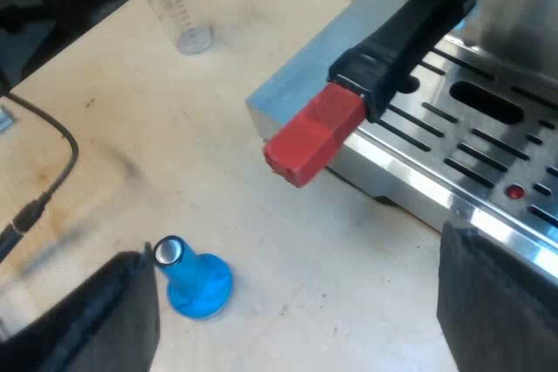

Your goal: Put the handle in the coffee machine

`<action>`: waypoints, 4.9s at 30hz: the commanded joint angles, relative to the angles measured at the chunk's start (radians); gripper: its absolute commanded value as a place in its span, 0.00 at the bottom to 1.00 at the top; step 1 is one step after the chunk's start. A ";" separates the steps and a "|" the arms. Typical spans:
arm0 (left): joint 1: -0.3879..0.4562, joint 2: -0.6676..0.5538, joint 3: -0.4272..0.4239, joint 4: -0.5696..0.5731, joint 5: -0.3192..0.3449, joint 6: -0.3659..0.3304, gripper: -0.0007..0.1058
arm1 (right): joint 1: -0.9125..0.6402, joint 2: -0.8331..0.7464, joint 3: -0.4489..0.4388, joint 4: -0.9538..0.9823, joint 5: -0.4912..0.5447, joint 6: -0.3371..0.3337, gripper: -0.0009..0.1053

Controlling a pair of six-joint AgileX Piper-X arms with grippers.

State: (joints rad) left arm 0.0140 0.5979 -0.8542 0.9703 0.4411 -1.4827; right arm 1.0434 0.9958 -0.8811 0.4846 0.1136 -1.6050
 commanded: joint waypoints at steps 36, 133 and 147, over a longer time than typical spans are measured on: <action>0.033 -0.038 -0.225 0.048 -0.049 -0.016 0.58 | -0.962 -0.239 -0.416 0.475 -0.132 -0.268 0.66; 0.045 -0.750 0.336 0.053 -0.176 -0.165 0.58 | -1.050 -1.047 0.321 0.618 -0.156 -0.187 0.66; 0.045 -0.750 0.336 0.053 -0.176 -0.165 0.58 | -1.050 -1.047 0.321 0.618 -0.156 -0.187 0.66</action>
State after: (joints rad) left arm 0.0574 -0.0133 -0.5146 1.0408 0.2683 -1.6439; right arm -0.0046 -0.0131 -0.5564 1.1127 -0.0391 -1.7911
